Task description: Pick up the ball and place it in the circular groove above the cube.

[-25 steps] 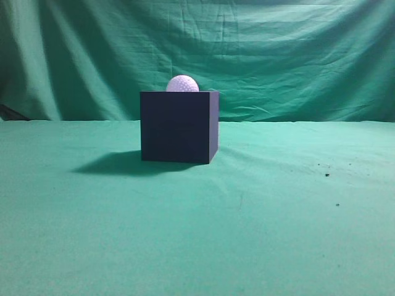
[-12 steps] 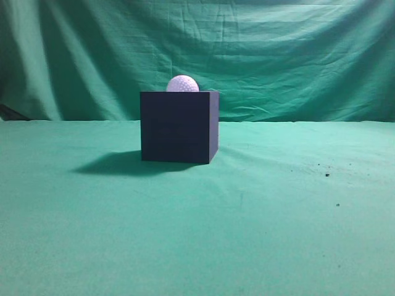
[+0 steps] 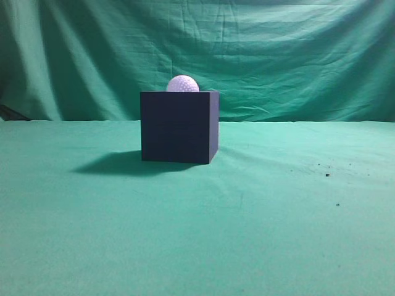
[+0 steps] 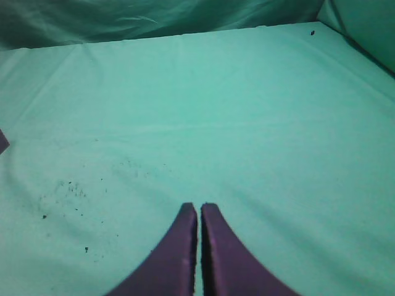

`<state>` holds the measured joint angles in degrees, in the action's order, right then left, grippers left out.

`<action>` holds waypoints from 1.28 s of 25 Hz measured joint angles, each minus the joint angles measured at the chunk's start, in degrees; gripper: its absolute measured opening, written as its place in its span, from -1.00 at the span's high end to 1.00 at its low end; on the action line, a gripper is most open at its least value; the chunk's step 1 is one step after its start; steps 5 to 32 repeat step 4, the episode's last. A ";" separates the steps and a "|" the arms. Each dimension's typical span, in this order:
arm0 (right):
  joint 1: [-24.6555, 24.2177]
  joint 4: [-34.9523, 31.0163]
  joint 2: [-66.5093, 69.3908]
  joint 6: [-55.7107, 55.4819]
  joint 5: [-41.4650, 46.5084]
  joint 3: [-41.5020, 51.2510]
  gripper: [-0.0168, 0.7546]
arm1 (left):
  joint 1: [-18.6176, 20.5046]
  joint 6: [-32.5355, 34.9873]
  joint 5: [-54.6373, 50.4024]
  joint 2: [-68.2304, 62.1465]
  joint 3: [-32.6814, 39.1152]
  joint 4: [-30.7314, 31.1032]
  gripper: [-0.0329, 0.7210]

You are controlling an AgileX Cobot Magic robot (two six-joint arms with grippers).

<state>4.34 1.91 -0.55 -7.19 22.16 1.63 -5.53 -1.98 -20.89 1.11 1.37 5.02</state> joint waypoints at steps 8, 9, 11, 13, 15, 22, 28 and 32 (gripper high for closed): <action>0.00 0.00 0.00 0.00 0.00 0.00 0.96 | 0.00 0.00 0.00 0.00 0.00 0.00 0.91; 0.00 0.00 0.00 0.00 0.00 0.00 0.96 | 0.00 0.00 0.00 0.00 0.00 0.00 0.91; 0.00 0.00 0.00 0.00 0.00 0.00 0.96 | 0.00 0.00 0.00 0.00 0.00 0.00 0.91; 0.00 0.00 0.00 0.00 0.00 0.00 0.96 | 0.00 0.00 0.00 0.00 0.00 0.00 0.91; 0.00 0.00 0.00 0.00 0.00 0.00 0.96 | 0.00 0.00 0.00 0.00 0.00 0.00 0.91; 0.00 0.00 0.00 0.00 0.00 0.00 0.96 | 0.00 0.00 0.00 0.00 0.00 0.00 0.91; 0.00 0.00 0.00 0.00 0.00 0.00 0.96 | 0.00 0.00 0.00 0.00 0.00 0.00 0.91; 0.00 0.00 0.00 0.00 0.00 0.00 0.96 | 0.00 0.00 0.00 0.00 0.00 0.00 0.91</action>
